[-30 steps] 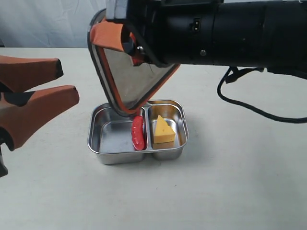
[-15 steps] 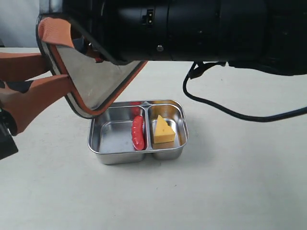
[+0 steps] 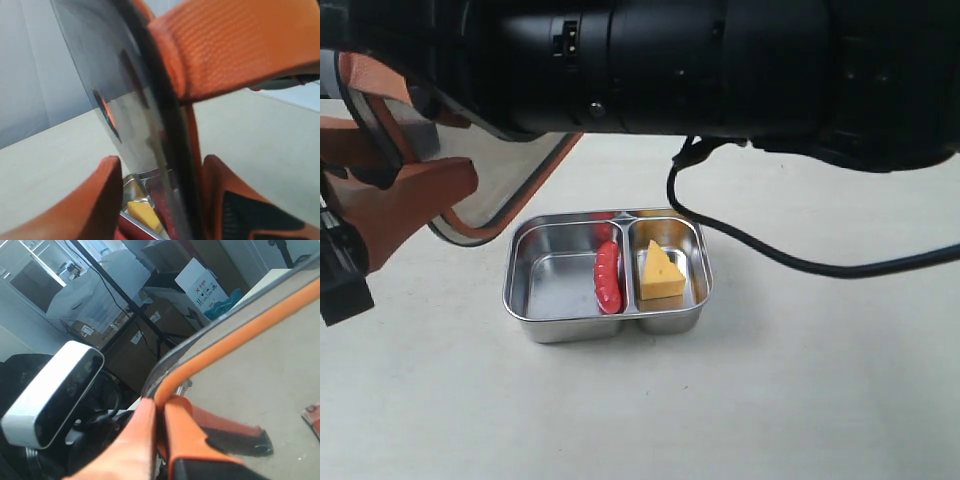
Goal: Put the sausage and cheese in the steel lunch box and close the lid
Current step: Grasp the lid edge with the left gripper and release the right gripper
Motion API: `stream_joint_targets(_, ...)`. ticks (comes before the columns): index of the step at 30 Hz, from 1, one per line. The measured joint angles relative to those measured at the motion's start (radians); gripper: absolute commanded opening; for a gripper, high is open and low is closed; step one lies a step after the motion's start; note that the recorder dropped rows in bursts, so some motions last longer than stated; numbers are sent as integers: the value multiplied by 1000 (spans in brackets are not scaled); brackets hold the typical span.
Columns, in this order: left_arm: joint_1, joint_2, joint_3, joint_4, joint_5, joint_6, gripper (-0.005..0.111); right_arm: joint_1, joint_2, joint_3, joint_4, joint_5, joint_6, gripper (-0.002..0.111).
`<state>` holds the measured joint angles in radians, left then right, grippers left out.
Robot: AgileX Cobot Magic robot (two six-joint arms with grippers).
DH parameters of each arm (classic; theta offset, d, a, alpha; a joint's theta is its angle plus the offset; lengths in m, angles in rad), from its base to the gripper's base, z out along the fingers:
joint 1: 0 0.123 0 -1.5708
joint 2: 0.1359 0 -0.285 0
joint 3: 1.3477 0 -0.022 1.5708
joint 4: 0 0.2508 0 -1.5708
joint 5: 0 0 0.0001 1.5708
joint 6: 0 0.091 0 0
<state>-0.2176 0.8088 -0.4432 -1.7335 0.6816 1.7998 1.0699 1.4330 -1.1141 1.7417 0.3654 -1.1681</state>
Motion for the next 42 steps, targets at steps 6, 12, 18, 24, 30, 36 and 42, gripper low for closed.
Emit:
stream_joint_targets(6, -2, 8, 0, 8, -12, -16, 0, 1, 20, -4, 2, 5, -6, -1)
stream_joint_targets(12, -2, 8, 0, 8, -26, -16, 0, 1, 22, -4, 4, 21, -6, -1)
stream_joint_targets(18, -2, 8, 0, 8, -53, 10, 0, -1, 24, -4, 4, 37, -8, -1)
stream_joint_targets(24, -2, 8, -5, 17, -105, 61, 0, -1, 22, -4, -42, 42, 41, -1)
stream_joint_targets(30, -2, 8, -38, 57, -127, 172, 0, -1, -7, -14, -270, 39, 311, -1)
stream_joint_targets(36, -3, 8, -43, 102, -137, 296, 0, -1, -21, -25, -564, 105, 611, -1)
stream_joint_targets(42, -6, 8, -60, 81, -222, 296, 0, 2, -16, -15, -832, 408, 801, -1)
